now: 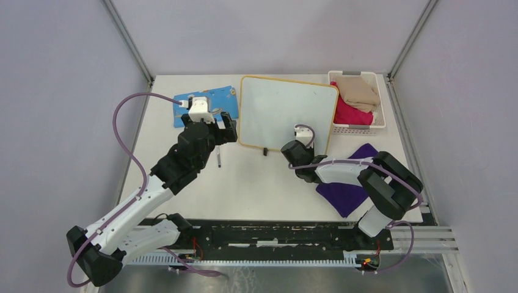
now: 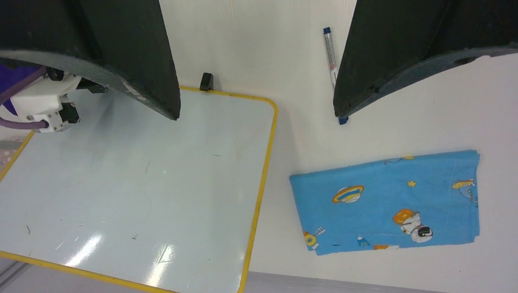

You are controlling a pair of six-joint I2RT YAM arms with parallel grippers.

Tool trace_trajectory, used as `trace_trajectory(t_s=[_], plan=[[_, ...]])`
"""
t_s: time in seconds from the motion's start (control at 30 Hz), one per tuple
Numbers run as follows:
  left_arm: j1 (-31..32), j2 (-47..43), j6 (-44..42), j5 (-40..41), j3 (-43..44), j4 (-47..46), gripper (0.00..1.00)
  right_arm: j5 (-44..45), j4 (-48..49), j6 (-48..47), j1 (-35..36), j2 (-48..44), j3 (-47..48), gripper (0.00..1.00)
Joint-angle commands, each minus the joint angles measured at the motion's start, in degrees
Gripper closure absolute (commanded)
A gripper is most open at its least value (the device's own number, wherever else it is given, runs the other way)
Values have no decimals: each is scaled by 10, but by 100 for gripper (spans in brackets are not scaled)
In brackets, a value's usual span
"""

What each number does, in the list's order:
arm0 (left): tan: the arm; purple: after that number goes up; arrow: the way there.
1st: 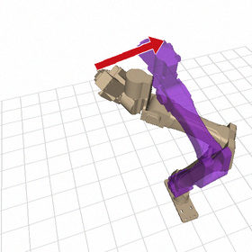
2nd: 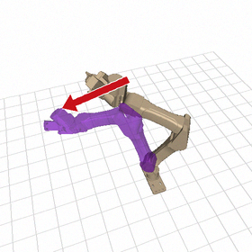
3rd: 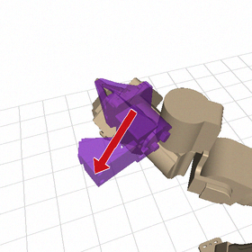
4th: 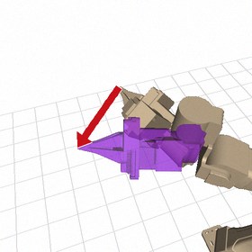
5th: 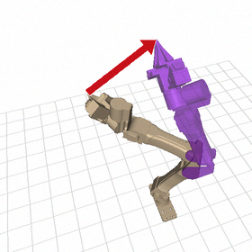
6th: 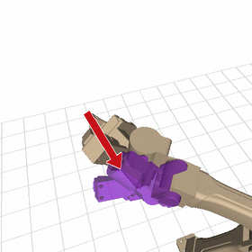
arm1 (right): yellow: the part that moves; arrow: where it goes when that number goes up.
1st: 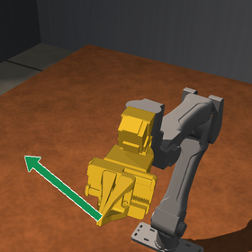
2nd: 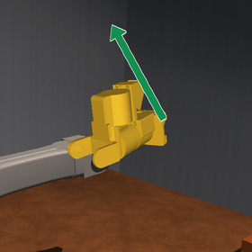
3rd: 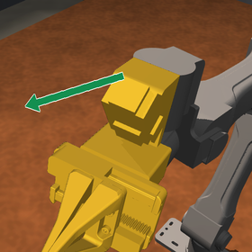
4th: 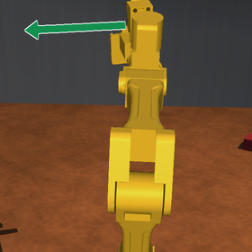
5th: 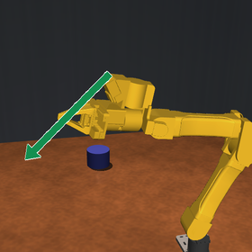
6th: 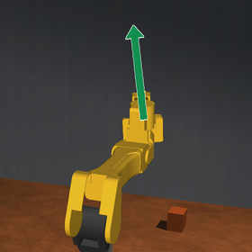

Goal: Write a sentence on the whiteboard
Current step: Adjust the whiteboard stand at the center of the board.

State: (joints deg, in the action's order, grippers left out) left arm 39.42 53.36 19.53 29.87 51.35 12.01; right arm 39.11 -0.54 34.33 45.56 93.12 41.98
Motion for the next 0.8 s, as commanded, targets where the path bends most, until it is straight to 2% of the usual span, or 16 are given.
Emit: trace_trajectory(t_s=[0.0, 0.17, 0.37, 0.53, 0.77], plan=[[4, -2, 21, 5, 16, -10, 1, 0, 7, 3, -14, 13, 25, 61], [4, 0, 20, 5, 16, -10, 1, 1, 20, -34, -18, 14, 18, 73], [4, 3, 20, 5, 16, -10, 1, -14, 64, -157, -18, 11, 10, 100], [4, 5, 19, 8, 16, -9, 1, -37, 100, -208, -18, 1, -7, 100], [4, 7, 18, 11, 16, -9, 1, -83, 110, -164, -36, 1, -18, 100]])
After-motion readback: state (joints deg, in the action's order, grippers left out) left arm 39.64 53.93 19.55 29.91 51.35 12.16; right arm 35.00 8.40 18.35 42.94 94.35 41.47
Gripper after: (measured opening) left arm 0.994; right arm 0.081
